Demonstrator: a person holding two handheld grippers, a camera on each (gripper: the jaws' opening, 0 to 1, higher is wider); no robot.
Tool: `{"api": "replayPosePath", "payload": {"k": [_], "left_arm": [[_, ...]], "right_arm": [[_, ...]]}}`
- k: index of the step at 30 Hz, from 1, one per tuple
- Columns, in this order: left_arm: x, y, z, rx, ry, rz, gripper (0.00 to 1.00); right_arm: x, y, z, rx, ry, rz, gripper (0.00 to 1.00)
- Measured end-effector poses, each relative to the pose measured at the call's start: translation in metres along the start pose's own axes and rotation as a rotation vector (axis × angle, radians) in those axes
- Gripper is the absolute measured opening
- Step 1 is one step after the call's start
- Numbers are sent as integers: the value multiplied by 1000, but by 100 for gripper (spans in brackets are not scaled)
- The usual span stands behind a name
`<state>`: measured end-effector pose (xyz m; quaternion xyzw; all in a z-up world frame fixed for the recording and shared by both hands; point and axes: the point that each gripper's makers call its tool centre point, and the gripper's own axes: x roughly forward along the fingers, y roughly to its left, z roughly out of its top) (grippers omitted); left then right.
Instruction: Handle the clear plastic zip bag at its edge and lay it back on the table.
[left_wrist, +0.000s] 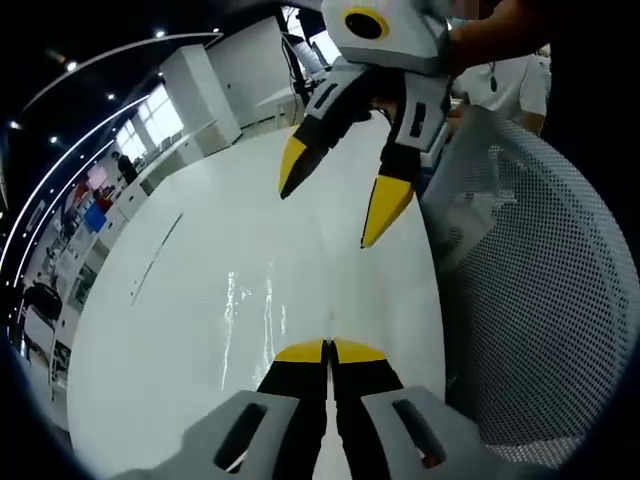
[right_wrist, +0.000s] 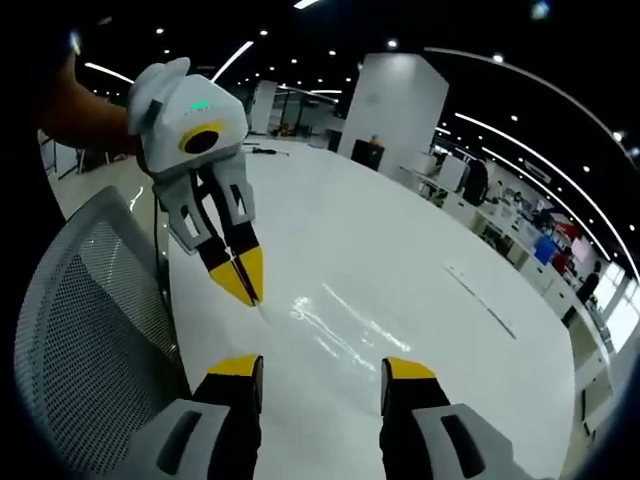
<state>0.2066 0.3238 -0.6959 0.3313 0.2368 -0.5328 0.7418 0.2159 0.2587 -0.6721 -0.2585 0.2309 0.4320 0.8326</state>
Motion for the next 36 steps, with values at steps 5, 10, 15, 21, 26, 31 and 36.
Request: {"api": "replayPosePath", "payload": {"k": [5,10,15,21,26,31,36], "left_arm": [[0,4,4,0,-6,4,0],[-1,4,8,6,-11,2,0],[0,1,10,20,-8,-18,0],[1,-4,16,34,-8,-42,0],[1,-4,21,51,-10,-55,0],[0,-2,26,56,-20,-54,0],[-1,-1,25,50,-24,-47,0]], "right_arm": [[1,-1,6,-15,-8,7,40],[5,2,7,-13,-5,35,33],[10,6,5,-30,4,58,29],[19,16,2,-66,19,114,23],[23,23,-1,-119,36,151,13],[24,22,-1,-167,34,151,6],[25,23,-1,-237,38,158,0]]}}
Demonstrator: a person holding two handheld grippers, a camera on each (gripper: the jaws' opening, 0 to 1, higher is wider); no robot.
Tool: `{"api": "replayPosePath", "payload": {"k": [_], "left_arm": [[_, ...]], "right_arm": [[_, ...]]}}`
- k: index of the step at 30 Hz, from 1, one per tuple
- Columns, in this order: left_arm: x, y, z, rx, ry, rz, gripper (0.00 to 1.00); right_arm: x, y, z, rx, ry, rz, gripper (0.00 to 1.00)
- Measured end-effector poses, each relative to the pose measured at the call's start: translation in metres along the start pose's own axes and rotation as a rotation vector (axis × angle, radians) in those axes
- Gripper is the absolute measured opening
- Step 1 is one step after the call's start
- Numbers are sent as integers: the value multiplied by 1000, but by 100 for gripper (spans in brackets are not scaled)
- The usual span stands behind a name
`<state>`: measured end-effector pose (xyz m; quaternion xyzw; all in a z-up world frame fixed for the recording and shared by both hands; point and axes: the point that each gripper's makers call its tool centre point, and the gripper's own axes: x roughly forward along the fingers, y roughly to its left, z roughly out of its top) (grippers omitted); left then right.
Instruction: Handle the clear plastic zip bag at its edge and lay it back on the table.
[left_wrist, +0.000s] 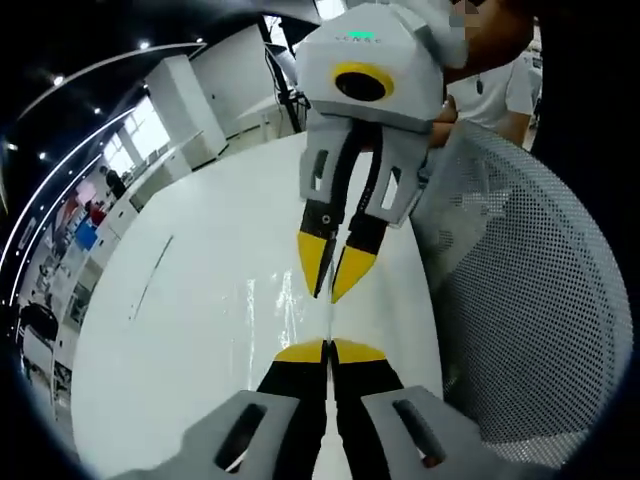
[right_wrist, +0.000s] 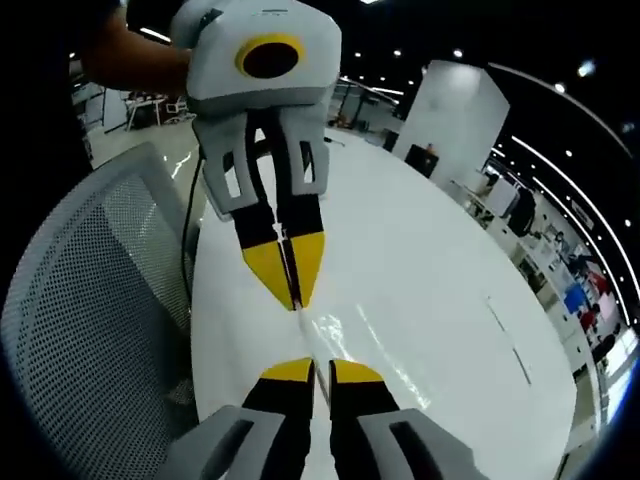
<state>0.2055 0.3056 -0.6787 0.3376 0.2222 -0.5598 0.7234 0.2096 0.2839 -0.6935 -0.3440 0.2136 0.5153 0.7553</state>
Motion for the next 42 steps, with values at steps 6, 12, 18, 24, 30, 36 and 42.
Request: {"api": "replayPosePath", "payload": {"k": [6,12,18,24,30,36,42], "left_arm": [[0,3,-2,17,16,21,0],[-1,7,-5,60,24,44,4],[-1,12,-5,101,30,67,7],[0,12,-8,136,47,72,4],[2,10,-11,148,50,63,0],[2,9,-11,159,58,56,0],[4,8,-8,165,57,49,0]], "right_arm": [[2,5,0,-47,12,5,0],[1,3,3,-61,9,3,0],[-1,0,8,-75,12,3,0],[-1,0,11,-85,19,12,0],[1,2,11,-88,21,19,0],[3,3,15,-77,10,26,4],[5,4,19,-86,2,33,4]]}}
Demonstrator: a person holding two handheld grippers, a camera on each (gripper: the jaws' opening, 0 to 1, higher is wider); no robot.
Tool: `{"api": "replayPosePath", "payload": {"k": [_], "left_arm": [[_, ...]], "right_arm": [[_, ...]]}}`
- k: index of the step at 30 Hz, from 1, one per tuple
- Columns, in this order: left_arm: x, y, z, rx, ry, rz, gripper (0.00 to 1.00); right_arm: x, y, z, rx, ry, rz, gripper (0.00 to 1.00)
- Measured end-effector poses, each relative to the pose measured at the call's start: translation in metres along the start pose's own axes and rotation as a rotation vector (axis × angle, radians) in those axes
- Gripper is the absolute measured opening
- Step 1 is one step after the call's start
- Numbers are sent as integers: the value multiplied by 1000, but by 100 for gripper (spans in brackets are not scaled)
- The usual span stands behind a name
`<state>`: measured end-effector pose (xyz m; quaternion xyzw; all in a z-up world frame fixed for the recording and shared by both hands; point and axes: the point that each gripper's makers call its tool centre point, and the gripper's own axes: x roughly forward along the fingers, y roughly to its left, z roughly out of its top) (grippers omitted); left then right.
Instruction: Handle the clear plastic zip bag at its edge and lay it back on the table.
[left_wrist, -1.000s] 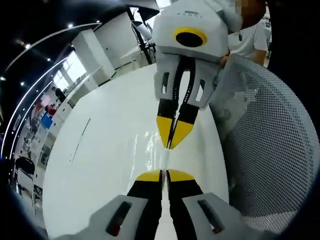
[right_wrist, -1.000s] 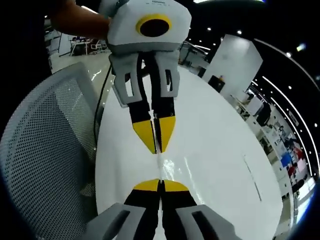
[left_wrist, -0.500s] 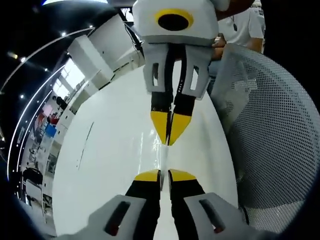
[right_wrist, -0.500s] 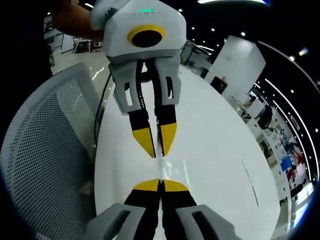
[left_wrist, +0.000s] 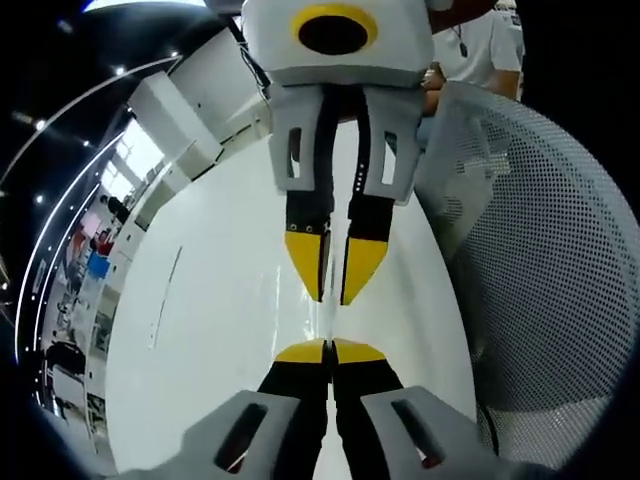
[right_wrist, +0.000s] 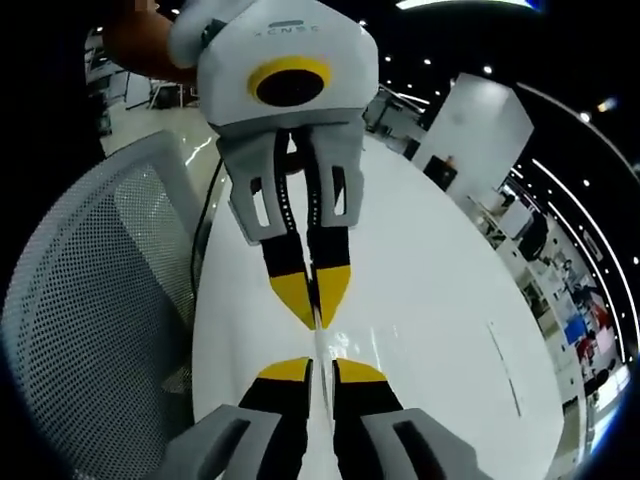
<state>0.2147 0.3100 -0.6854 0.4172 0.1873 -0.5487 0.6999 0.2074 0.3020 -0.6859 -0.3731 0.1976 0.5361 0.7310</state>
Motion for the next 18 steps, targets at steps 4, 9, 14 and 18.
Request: {"api": "replayPosePath", "payload": {"k": [4,9,14,18], "left_arm": [[1,-1,0,9,5,-6,0],[2,-1,1,3,7,-10,0],[2,-1,3,0,4,-11,0],[3,-2,4,8,2,-13,0]], "right_arm": [[1,-1,2,0,-6,0,4],[2,-1,5,1,-16,3,4],[3,1,8,-12,-22,6,2],[4,1,10,-21,-23,6,1]]}}
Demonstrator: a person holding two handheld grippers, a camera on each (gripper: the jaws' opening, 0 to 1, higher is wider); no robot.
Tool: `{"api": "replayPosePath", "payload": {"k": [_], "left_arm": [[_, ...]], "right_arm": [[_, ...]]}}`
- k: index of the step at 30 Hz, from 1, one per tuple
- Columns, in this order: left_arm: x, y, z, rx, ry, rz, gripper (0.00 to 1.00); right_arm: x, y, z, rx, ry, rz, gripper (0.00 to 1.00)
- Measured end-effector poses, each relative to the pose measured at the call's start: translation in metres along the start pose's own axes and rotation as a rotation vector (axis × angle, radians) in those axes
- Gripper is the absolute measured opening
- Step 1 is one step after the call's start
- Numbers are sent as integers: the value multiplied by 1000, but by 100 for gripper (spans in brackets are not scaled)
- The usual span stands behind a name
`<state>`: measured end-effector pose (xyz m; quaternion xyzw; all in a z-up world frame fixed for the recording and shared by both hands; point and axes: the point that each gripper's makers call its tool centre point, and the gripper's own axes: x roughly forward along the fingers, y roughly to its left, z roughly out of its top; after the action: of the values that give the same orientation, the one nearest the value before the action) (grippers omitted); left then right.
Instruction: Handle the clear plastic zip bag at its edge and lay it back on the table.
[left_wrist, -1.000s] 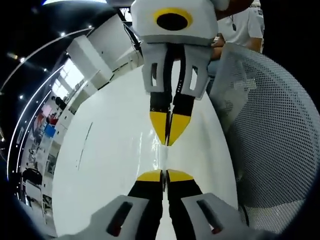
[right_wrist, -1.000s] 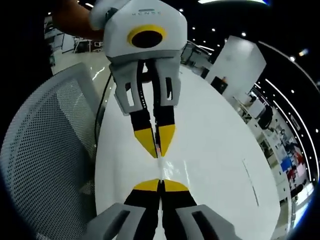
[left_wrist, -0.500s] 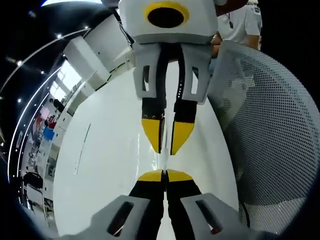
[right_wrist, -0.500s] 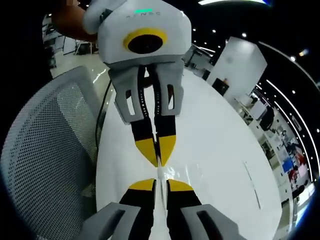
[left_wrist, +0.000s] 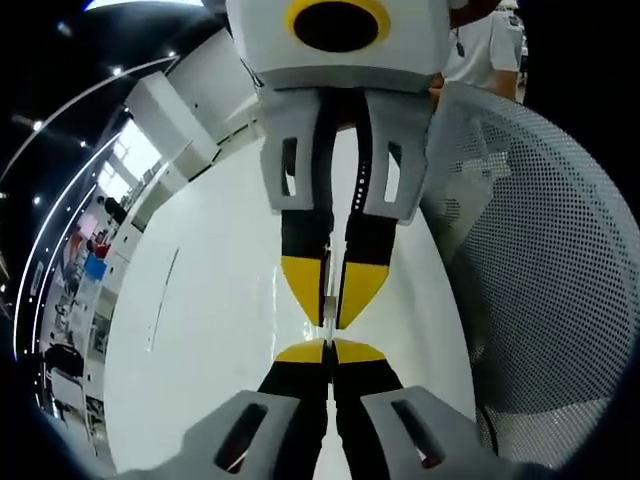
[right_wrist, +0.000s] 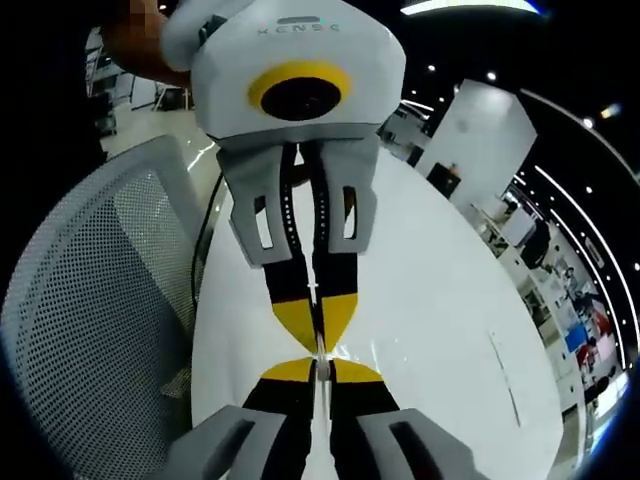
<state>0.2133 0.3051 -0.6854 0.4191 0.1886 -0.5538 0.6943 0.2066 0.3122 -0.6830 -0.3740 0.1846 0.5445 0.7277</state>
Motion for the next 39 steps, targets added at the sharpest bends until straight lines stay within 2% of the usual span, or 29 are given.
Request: {"api": "replayPosePath", "payload": {"k": [12,39], "left_arm": [[0,0,-1,-8,0,0,0],[-3,1,-4,-47,-5,-4,0]], "right_arm": [[1,0,1,-29,-11,-6,0],[0,1,3,-3,-24,-7,0]]}}
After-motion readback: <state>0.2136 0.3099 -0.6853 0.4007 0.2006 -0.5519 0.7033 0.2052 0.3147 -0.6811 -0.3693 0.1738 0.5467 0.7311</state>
